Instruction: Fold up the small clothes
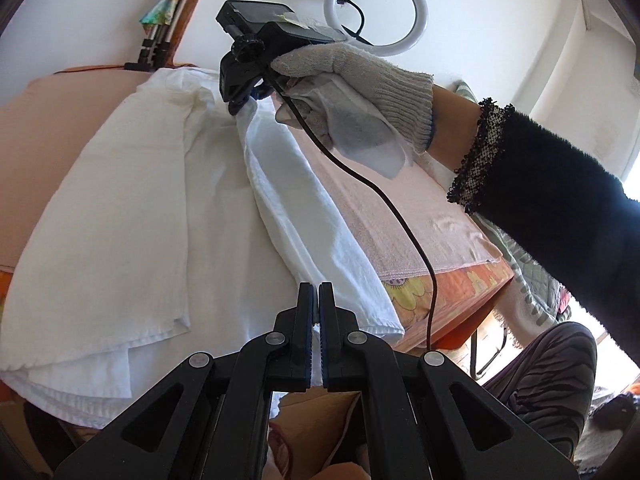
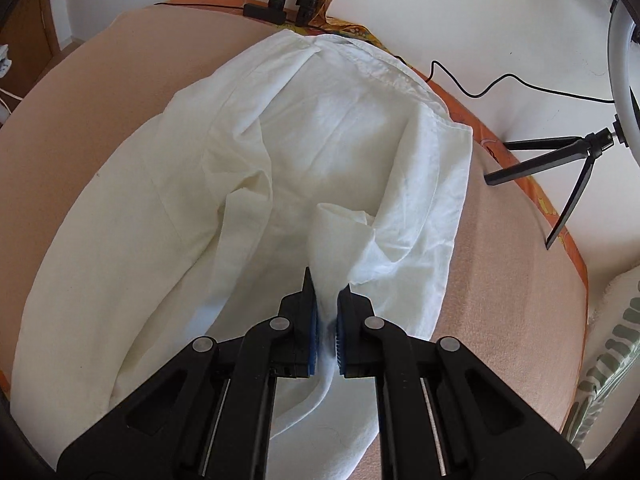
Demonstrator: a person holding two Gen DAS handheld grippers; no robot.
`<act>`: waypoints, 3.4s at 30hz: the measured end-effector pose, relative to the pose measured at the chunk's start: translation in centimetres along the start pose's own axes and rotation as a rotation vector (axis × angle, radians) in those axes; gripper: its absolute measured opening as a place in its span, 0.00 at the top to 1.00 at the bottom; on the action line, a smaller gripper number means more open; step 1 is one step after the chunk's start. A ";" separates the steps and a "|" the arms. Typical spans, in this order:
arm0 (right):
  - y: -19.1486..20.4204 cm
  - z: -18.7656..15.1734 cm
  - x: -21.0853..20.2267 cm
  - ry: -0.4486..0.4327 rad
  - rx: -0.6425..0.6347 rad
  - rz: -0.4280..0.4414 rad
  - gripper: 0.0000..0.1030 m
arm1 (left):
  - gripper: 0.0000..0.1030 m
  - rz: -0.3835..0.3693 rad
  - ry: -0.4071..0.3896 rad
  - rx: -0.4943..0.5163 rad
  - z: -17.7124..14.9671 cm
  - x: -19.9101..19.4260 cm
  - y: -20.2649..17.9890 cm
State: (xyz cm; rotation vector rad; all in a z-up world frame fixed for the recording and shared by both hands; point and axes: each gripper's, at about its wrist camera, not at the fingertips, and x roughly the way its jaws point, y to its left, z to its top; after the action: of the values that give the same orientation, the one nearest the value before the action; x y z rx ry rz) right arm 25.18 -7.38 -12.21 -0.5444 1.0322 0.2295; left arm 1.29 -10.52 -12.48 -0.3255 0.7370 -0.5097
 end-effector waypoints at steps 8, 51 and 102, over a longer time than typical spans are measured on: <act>-0.1 -0.1 0.4 -0.013 0.026 0.060 0.92 | 0.98 0.015 0.005 -0.001 -0.1 0.1 0.5; -3.2 -24.8 -9.6 -0.066 0.404 0.520 0.97 | 0.96 -0.032 0.273 0.335 3.8 3.0 -0.6; -9.6 -19.4 -8.8 -0.145 0.449 0.501 0.50 | 0.66 -0.095 0.177 0.279 6.0 -4.0 3.2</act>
State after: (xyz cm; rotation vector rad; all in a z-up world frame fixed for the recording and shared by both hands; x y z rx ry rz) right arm 10.32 -25.17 -9.28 0.1436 1.0250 0.4568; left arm 4.01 -5.05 -7.49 -0.0555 0.8119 -0.7294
